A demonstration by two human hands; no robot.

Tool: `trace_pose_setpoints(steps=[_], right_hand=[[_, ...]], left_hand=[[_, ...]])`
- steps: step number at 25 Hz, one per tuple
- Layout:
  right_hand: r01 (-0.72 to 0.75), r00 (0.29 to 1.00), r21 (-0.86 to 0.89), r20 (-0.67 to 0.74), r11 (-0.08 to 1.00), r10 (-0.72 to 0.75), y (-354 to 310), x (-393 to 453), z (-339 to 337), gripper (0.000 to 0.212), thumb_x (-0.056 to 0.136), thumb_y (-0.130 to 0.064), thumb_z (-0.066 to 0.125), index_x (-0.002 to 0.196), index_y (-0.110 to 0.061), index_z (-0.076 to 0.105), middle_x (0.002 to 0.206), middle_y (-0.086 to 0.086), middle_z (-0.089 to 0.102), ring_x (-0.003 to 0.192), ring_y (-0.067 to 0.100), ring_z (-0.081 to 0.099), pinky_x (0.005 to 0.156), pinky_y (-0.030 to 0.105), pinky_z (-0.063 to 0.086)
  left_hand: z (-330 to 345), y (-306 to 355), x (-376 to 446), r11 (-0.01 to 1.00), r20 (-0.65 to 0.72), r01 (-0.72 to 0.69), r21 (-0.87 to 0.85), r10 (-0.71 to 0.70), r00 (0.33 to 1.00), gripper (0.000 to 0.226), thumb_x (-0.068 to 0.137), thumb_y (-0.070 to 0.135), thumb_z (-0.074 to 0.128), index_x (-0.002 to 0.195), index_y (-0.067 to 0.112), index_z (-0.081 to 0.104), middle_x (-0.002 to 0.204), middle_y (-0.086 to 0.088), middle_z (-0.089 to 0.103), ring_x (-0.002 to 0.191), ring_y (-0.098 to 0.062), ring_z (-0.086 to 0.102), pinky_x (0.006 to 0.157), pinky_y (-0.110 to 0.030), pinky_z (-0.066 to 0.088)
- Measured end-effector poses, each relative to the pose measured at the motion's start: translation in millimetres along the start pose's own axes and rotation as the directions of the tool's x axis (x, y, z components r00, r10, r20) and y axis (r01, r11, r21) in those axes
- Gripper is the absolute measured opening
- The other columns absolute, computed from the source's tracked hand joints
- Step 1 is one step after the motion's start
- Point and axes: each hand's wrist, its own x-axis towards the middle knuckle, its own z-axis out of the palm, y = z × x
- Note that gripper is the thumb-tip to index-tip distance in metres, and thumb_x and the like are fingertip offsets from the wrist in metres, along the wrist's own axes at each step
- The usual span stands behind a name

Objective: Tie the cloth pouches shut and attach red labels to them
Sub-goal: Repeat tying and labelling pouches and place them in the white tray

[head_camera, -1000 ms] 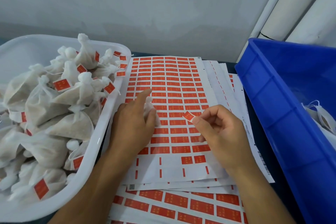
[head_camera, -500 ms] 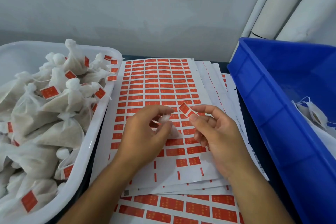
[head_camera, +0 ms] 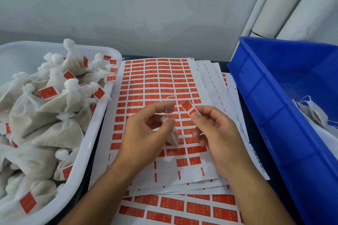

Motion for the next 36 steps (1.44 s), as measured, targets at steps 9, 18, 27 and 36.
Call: trace_pose_setpoints(steps=[9,18,27,36], right_hand=[[0.067,0.997,-0.058,0.049,0.996,-0.064,1.3,-1.5,-1.3,0.008,0.098,-0.038,0.063,0.098,-0.044,0.069,0.08,-0.01,0.073,0.071,0.007,0.07,0.063,0.017,0.055],[0.122,0.991,-0.128,0.068,0.984,-0.114,5.8,-2.4,-1.5,0.017,0.093,-0.033,0.074,0.093,-0.026,0.059,0.091,-0.002,0.073,0.092,0.016,0.074,0.08,0.029,0.063],[0.183,0.983,-0.237,0.017,0.954,-0.184,8.1,-1.5,0.6,0.018,0.091,-0.032,0.075,0.089,-0.028,0.057,0.087,-0.004,0.07,0.085,0.019,0.072,0.077,0.037,0.065],[0.216,0.976,-0.221,0.08,0.951,-0.203,8.0,-2.1,1.4,0.019,0.093,-0.042,0.07,0.11,-0.041,0.061,0.097,-0.016,0.071,0.095,0.011,0.071,0.077,0.033,0.064]], left_hand=[[0.0,3.8,-5.8,0.998,0.146,-0.036,0.048,0.029,0.989,0.046,0.084,0.033,0.069,0.122,0.058,0.058,0.115,0.034,0.065,0.098,-0.002,0.066,0.072,-0.012,0.057],[4.0,2.9,-9.1,0.998,0.276,-0.055,-0.035,0.062,0.959,0.039,0.093,0.029,0.065,0.128,0.044,0.062,0.109,0.023,0.071,0.088,-0.013,0.073,0.068,-0.017,0.058],[5.2,4.5,-7.8,0.996,0.241,-0.056,-0.065,0.07,0.968,0.027,0.098,0.03,0.062,0.122,0.043,0.067,0.117,0.025,0.069,0.091,-0.011,0.074,0.071,-0.022,0.062],[6.2,4.8,-9.1,0.993,0.203,-0.038,-0.109,0.06,0.977,0.041,0.101,0.014,0.059,0.131,0.041,0.055,0.1,0.018,0.074,0.095,-0.011,0.073,0.07,-0.017,0.058]])
